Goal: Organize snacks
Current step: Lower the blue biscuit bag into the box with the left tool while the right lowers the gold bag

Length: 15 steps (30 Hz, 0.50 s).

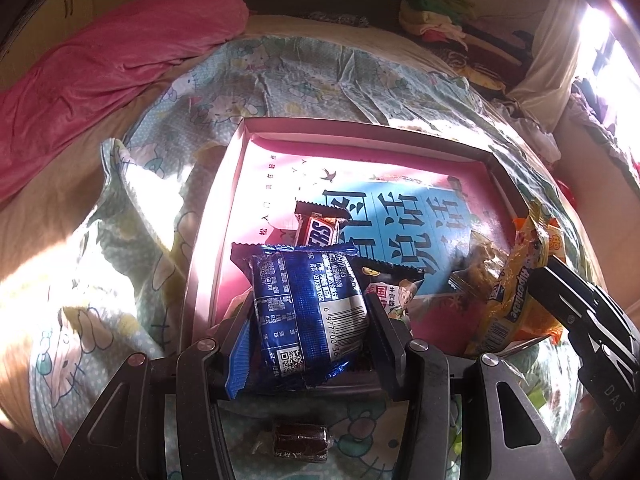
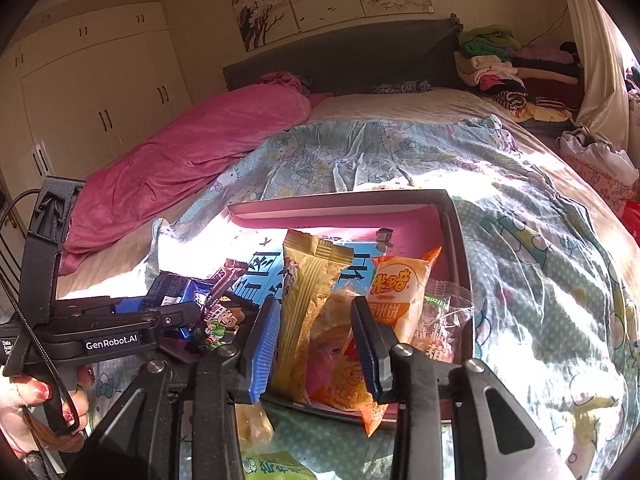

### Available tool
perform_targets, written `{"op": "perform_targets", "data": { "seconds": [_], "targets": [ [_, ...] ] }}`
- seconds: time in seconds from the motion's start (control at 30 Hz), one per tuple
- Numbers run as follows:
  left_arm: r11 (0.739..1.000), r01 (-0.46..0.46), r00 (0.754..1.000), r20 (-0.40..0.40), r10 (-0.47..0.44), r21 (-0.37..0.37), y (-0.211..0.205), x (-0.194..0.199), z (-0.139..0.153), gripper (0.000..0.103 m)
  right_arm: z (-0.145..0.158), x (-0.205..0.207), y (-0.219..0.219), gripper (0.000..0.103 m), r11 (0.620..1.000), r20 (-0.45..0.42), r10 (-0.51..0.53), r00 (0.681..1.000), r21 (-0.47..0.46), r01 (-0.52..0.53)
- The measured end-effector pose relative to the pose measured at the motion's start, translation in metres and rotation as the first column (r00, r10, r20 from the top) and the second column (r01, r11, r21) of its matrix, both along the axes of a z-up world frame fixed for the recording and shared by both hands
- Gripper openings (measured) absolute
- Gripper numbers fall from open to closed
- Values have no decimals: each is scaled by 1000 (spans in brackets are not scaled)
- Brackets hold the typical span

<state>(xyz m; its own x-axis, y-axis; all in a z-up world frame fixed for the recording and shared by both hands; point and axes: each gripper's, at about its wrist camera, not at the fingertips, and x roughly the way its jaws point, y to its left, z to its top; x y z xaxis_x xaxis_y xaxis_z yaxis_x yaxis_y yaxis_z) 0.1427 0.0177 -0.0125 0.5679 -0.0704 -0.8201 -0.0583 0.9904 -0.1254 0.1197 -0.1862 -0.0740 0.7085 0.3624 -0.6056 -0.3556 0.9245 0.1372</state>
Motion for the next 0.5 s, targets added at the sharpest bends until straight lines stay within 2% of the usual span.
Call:
{"op": "perform_targets", "data": {
  "seconds": [0.5],
  "targets": [
    [1000,1,1000,-5,-1,-12,1,-1,1,53,7,-3,-4,49,1000,36,-23,999,-15,24]
  ]
}}
